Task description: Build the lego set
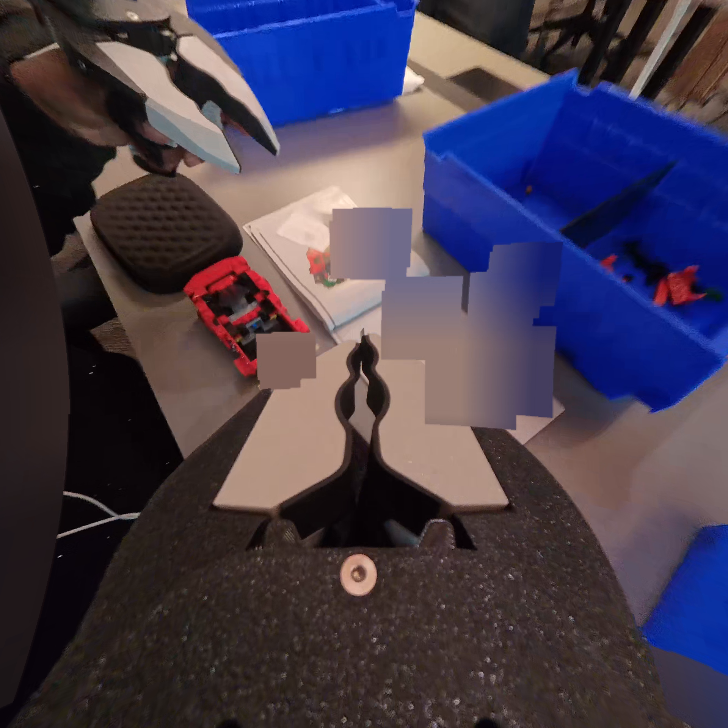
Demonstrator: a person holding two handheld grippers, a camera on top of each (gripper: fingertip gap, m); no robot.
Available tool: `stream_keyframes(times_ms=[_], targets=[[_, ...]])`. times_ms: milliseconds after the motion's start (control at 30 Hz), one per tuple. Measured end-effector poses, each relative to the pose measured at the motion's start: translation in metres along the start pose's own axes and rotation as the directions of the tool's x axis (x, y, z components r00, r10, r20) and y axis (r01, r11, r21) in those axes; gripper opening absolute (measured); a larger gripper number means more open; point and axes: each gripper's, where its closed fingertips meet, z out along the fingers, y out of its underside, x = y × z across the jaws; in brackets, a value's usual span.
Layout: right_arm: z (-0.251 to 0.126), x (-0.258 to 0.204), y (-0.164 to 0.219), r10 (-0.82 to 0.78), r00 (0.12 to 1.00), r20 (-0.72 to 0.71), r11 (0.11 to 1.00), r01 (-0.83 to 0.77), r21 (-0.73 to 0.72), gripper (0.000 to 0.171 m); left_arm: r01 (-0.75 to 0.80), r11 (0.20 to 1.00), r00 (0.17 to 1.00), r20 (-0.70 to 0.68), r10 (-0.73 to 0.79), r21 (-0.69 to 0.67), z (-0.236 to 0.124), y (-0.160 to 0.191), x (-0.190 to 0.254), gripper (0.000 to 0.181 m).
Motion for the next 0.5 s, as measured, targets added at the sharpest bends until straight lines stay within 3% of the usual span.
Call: stream_keyframes(times_ms=[133, 267, 367, 500], targets=[[0.02, -0.005, 0.027, 0.136, 0.984, 0.111, 0.99, -0.133, -0.041, 0.0, -0.223, 0.97, 0.935, -0.302, 0.185, -0.097, 0.052, 0.005, 0.026, 0.035], [0.047, -0.003, 0.049, 0.226, 0.96, 0.165, 0.971, -0.208, -0.12, 0.0, -0.492, 0.85, 0.805, -0.47, 0.362, -0.189, 0.098, 0.028, 0.017, 0.041], [0.061, 0.001, 0.059, 0.286, 0.941, 0.181, 0.951, -0.256, -0.173, 0.0, -0.555, 0.798, 0.74, -0.578, 0.344, -0.236, 0.118, 0.041, 0.009, 0.042], [0.076, 0.01, 0.066, 0.311, 0.935, 0.17, 0.934, -0.268, -0.235, 0.0, -0.532, 0.791, 0.726, -0.644, 0.242, -0.302, 0.135, 0.051, 0.0, 0.046]])
